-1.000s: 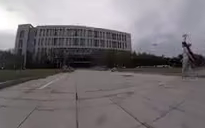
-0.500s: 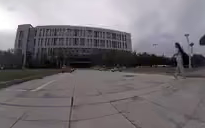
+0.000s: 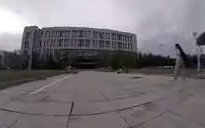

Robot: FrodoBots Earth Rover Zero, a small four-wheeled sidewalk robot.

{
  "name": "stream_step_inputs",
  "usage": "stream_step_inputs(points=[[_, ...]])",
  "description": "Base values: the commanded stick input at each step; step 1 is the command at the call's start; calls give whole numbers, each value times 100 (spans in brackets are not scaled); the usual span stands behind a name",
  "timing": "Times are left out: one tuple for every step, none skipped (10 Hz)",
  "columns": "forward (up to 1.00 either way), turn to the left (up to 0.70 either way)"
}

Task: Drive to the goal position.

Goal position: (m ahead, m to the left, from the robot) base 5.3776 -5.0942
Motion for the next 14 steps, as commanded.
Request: stream_step_inputs(points=[[70, 0], [70, 0], [70, 0], [70, 0], [70, 3], [70, 6], [70, 2], [70, 0], [70, 0], [70, 0], [70, 0], [70, 0], [70, 0], [70, 0]])
